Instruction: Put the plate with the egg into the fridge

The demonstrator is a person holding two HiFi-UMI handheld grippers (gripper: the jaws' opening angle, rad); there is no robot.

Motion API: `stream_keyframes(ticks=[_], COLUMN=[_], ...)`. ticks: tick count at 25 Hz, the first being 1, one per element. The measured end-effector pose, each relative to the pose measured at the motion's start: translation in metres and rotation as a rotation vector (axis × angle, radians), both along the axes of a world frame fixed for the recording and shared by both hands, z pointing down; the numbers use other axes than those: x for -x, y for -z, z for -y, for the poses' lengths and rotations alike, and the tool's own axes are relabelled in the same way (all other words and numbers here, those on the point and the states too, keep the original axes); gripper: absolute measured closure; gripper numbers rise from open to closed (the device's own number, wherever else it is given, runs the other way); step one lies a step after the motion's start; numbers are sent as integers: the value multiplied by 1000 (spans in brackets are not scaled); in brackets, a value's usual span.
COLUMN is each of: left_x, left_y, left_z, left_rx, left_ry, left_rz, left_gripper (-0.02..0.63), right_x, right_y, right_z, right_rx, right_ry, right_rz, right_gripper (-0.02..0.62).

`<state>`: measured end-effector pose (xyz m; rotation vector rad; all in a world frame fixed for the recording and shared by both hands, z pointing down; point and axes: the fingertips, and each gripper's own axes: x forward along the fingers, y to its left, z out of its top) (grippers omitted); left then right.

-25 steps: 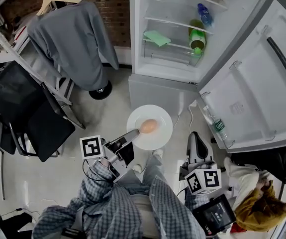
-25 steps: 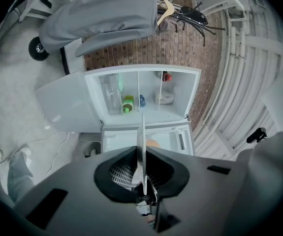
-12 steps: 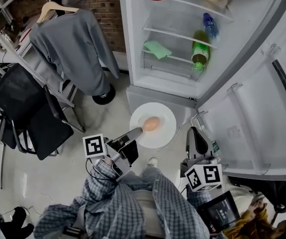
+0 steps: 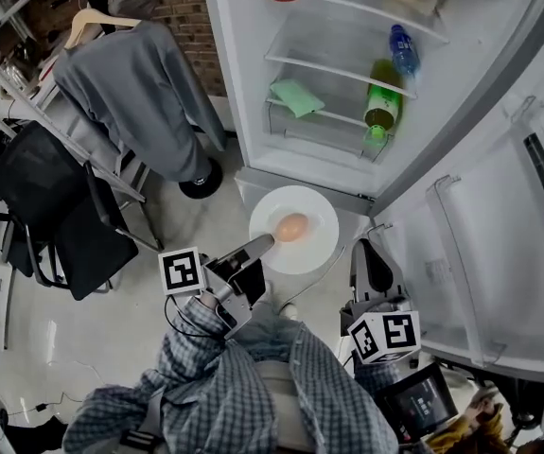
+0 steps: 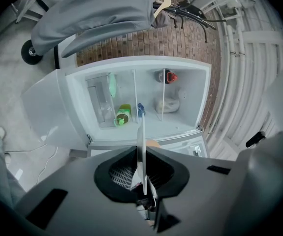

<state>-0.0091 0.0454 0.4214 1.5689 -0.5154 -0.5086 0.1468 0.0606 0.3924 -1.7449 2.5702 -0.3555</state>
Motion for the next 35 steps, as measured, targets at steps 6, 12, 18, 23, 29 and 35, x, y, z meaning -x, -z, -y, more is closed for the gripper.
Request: stream_keyframes(ticks=[6,12,18,23,29,35], left_x=[-6,-13,-14,-6,-14,-13], left_y=[1,-2,3,-5,-1,3], left_z=[34,78,129,172,213,243], left_rx=[-35,-26,-32,-21,-34,-46], left_ry=[23,17,0,-18,-97,-156], left_rz=[45,19,-6,25,12,24], left_gripper=[572,572,572,572,572,572], right_x=[6,3,7,12,9,-2], right_y=[5,9,7,5,12,16], right_z=[19,55,104,152,199,231], right_rx=[-8,-23,-11,1,-18,-13], right_ry=[18,6,-3,-26,-101,-207], right_rz=[9,5,-41,-50,-72,-83], right_gripper=[591,591,591,591,591,591])
